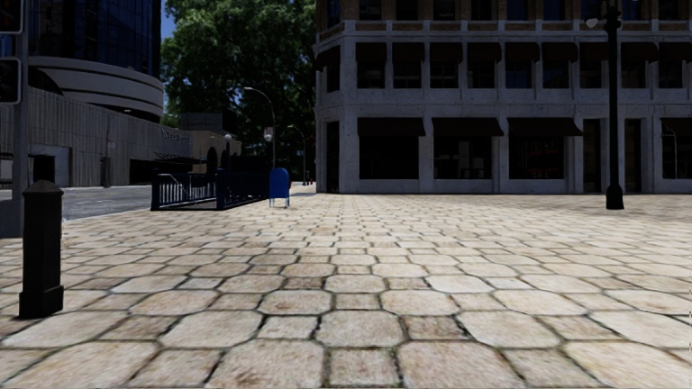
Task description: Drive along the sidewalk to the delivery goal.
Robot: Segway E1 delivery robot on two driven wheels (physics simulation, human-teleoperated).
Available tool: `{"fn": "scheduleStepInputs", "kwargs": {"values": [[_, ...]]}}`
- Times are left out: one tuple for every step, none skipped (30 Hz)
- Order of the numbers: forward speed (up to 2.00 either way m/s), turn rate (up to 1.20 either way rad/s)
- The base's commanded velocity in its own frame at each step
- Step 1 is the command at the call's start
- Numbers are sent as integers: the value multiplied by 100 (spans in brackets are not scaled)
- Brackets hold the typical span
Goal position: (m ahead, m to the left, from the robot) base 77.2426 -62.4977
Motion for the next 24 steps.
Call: {"fn": "scheduleStepInputs", "kwargs": {"values": [[132, 0], [132, 0], [131, 0], [131, 0], [131, 0], [131, 0], [131, 0], [131, 0], [131, 0], [131, 0], [131, 0], [131, 0], [131, 0], [131, 0], [131, 0], [131, 0], [131, 0], [131, 0], [131, 0], [131, 0], [135, 0], [200, 0], [200, 0], [200, 0]]}}
